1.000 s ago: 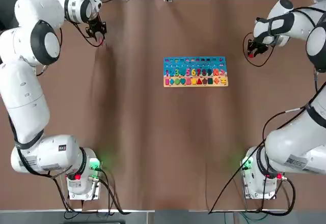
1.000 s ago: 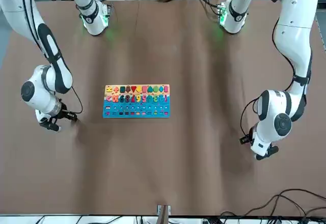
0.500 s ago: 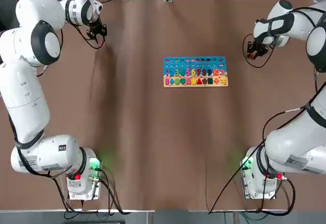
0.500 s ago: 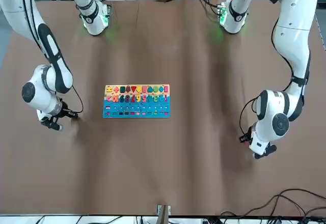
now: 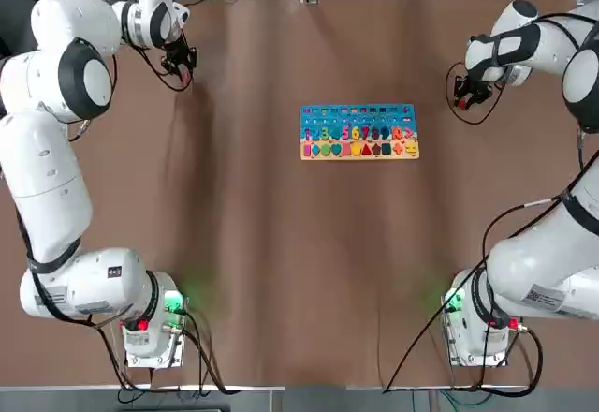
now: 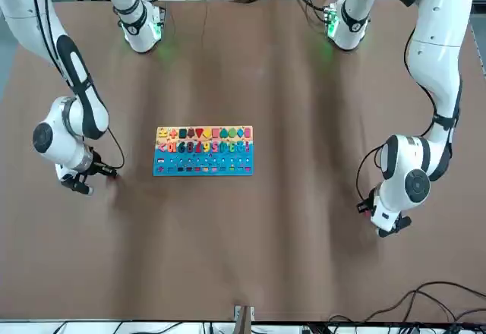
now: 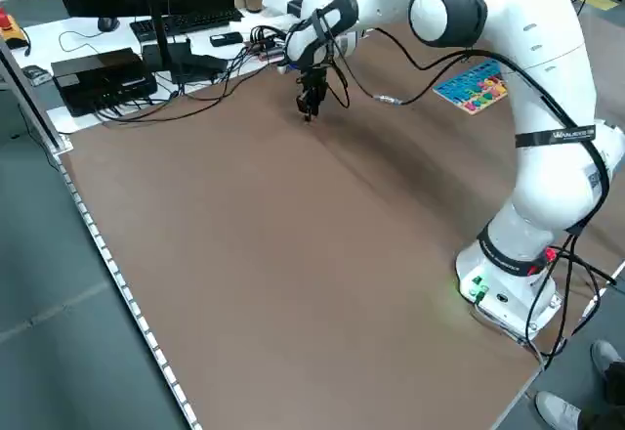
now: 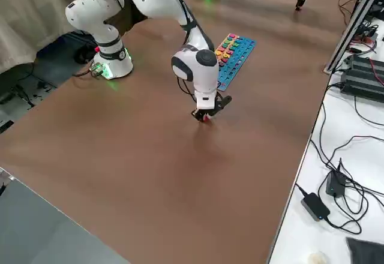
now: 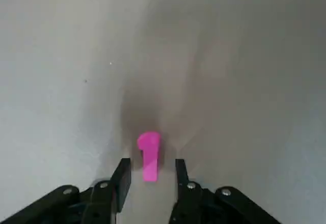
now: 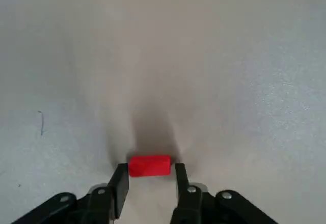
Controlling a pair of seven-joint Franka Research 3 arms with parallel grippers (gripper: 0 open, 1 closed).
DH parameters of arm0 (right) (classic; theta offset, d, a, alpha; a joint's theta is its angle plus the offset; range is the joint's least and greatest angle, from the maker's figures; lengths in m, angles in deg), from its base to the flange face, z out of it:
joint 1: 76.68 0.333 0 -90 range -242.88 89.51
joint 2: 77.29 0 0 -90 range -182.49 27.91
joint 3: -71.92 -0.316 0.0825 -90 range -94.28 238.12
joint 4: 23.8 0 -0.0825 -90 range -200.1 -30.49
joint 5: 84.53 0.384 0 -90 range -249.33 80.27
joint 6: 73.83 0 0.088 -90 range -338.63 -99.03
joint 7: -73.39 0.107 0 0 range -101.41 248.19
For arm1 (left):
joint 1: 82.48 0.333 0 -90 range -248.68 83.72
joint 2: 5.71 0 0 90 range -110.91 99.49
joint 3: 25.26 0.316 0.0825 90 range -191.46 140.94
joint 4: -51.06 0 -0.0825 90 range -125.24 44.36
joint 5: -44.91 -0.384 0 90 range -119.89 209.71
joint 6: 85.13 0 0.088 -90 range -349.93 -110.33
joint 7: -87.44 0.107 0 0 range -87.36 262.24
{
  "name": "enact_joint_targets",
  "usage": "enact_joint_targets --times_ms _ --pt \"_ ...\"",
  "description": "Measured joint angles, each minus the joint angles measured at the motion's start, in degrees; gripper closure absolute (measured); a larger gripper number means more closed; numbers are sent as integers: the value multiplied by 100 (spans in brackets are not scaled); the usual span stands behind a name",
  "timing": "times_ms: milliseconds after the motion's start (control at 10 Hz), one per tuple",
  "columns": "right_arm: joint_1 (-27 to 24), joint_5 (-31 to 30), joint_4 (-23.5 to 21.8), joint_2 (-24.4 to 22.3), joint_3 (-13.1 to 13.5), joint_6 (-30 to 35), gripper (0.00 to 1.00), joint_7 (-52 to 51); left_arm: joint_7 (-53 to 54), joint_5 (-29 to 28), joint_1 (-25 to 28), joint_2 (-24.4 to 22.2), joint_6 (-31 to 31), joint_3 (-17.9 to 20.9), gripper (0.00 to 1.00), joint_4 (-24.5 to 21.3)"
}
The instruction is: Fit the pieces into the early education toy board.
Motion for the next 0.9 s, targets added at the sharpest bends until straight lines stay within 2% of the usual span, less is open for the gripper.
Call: enact_joint_targets --times_ms 100,300,600,800,900 --pt "0 0 0 -1 0 0 55 4 0 0 0 17 -26 0 58 0" --pt "0 0 2 -4 -3 0 55 8 0 0 1 19 -41 3 69 2" --pt "0 0 16 -11 -3 -3 55 8 0 0 5 19 -55 6 72 15" --pt "0 0 41 -14 -3 -5 55 8 0 0 8 19 -55 7 84 15" --pt "0 0 49 -14 -3 -5 55 9 0 -1 9 19 -55 7 85 15"
